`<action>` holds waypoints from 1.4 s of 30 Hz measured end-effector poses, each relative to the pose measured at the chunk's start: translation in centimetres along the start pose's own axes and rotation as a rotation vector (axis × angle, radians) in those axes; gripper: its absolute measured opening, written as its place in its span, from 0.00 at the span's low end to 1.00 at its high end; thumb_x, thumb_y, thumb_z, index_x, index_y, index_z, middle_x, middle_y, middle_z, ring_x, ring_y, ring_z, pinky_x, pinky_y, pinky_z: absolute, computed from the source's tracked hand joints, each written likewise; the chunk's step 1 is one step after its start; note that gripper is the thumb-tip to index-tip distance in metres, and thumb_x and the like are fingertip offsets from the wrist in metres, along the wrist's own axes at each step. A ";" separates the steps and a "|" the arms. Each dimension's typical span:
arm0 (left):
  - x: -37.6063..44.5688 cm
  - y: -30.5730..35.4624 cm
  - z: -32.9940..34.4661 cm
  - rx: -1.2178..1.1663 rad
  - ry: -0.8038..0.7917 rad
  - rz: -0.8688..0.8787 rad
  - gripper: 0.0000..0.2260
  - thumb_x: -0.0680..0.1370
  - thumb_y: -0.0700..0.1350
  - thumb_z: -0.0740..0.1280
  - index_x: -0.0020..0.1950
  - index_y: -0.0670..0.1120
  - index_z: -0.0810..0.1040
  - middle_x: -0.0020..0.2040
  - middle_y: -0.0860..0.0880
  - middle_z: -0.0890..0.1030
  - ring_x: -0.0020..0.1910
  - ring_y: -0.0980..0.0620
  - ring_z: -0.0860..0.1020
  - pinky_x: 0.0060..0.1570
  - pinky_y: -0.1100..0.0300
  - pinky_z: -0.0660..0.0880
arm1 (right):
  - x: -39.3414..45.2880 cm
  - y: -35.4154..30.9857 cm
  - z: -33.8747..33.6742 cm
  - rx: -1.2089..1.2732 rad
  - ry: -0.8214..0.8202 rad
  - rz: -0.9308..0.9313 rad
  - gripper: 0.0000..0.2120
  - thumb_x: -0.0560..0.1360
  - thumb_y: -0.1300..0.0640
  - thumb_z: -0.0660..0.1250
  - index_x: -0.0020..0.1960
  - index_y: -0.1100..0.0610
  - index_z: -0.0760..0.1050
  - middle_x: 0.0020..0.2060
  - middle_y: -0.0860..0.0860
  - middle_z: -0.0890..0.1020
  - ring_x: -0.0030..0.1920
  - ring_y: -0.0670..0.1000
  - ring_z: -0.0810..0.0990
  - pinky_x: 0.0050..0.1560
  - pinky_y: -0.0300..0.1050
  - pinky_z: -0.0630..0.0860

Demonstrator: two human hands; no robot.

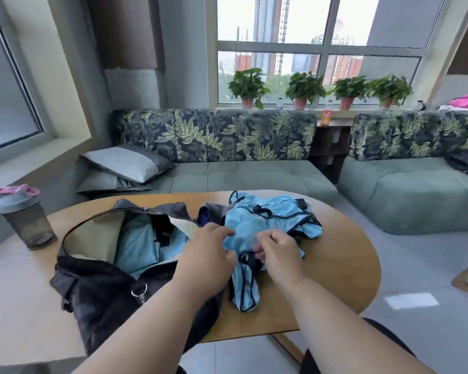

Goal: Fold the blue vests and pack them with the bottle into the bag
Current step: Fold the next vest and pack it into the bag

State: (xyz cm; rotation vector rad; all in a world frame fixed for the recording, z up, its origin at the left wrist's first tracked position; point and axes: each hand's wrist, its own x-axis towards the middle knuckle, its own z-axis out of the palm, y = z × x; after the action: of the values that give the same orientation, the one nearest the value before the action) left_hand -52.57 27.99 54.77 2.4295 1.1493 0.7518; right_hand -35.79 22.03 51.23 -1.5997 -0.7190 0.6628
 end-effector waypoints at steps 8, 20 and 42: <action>0.8 -0.8 10.8 0.234 -0.432 -0.089 0.30 0.80 0.54 0.65 0.83 0.55 0.63 0.78 0.49 0.67 0.71 0.44 0.72 0.69 0.52 0.72 | 0.6 8.2 -6.0 -0.269 -0.047 0.244 0.14 0.77 0.45 0.66 0.59 0.50 0.78 0.42 0.53 0.85 0.40 0.53 0.84 0.41 0.48 0.78; 0.6 -6.8 10.4 0.393 -0.284 -0.109 0.21 0.81 0.50 0.63 0.74 0.56 0.72 0.65 0.51 0.79 0.62 0.48 0.75 0.60 0.55 0.75 | 1.5 8.5 -5.3 -0.582 -0.224 0.100 0.24 0.77 0.37 0.69 0.71 0.42 0.74 0.48 0.41 0.78 0.48 0.44 0.81 0.49 0.40 0.78; -5.1 -0.9 -5.7 -1.715 -0.580 -0.382 0.23 0.60 0.33 0.64 0.54 0.42 0.82 0.55 0.37 0.81 0.49 0.38 0.82 0.44 0.51 0.76 | -1.4 7.7 -3.5 -0.495 -0.046 -0.115 0.48 0.74 0.41 0.74 0.81 0.30 0.43 0.75 0.43 0.72 0.70 0.51 0.76 0.67 0.50 0.76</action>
State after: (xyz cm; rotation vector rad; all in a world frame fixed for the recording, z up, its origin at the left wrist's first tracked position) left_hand -59.19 25.01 57.34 0.8038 0.3024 0.4506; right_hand -33.32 17.91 44.16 -1.9765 -1.0591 0.4574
